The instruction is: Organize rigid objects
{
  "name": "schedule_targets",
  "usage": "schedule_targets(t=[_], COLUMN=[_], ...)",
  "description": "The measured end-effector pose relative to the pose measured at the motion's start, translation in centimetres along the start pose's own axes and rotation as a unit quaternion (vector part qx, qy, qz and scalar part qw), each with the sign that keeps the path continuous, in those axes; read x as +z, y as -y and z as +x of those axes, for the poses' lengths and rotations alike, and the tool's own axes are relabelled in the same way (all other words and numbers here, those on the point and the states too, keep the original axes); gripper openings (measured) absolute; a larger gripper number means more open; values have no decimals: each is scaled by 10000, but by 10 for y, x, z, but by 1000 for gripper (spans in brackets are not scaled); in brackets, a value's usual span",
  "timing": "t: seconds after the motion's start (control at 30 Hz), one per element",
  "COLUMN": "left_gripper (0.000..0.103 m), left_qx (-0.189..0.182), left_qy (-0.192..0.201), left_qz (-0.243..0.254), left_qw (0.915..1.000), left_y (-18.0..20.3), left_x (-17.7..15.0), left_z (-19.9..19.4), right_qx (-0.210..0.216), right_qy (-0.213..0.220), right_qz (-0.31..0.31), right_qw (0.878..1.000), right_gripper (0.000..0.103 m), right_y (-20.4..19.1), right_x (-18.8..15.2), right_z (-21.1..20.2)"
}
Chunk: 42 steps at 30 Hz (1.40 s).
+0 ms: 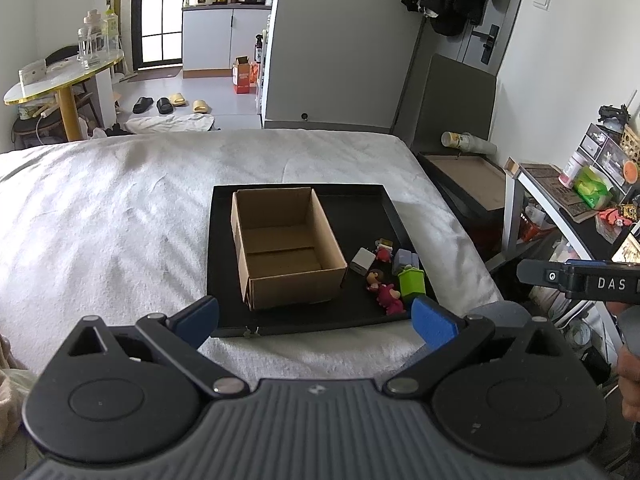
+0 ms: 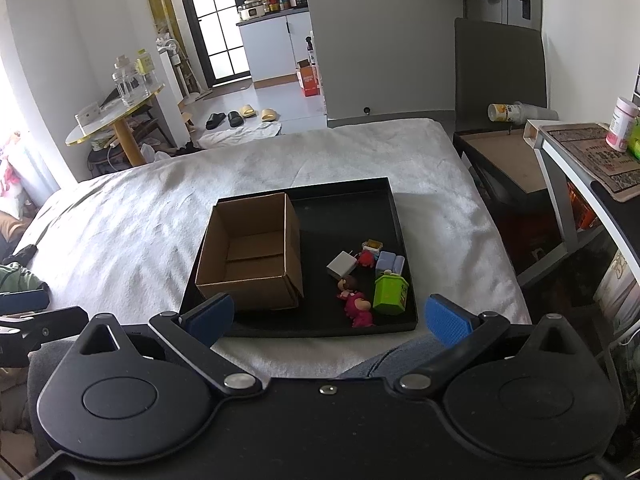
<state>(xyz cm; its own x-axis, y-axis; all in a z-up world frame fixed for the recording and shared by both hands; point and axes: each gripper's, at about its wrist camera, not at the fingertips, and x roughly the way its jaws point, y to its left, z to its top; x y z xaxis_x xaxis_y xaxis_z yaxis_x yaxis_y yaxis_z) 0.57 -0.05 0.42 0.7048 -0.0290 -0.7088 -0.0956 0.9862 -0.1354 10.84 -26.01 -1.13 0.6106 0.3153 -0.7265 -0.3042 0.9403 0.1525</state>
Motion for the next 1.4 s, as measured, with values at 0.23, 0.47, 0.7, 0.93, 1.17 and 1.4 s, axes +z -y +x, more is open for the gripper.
schedule_targets(t=[0.23, 0.47, 0.7, 0.93, 1.17, 1.4], left_gripper=[102, 102, 102, 102, 102, 102], left_qx=[-4, 11, 7, -22, -13, -18], left_qy=[-10, -24, -41, -62, -101, -129], left_qz=[13, 25, 23, 11, 13, 5], left_qw=[10000, 10000, 10000, 10000, 9999, 9999], left_y=[0, 0, 0, -1, -3, -6], left_x=[-1, -2, -2, -2, -1, 0], left_z=[1, 1, 2, 3, 8, 17], right_qx=[3, -41, 12, 19, 4, 44], right_qy=[-24, -41, -37, -48, -57, -130], right_qz=[21, 84, 92, 125, 98, 109], right_qw=[10000, 9999, 10000, 9999, 9999, 9998], right_gripper=[103, 103, 103, 103, 103, 103], right_y=[1, 3, 6, 8, 8, 7], right_x=[0, -3, -2, 0, -1, -2], right_z=[3, 2, 3, 4, 5, 16])
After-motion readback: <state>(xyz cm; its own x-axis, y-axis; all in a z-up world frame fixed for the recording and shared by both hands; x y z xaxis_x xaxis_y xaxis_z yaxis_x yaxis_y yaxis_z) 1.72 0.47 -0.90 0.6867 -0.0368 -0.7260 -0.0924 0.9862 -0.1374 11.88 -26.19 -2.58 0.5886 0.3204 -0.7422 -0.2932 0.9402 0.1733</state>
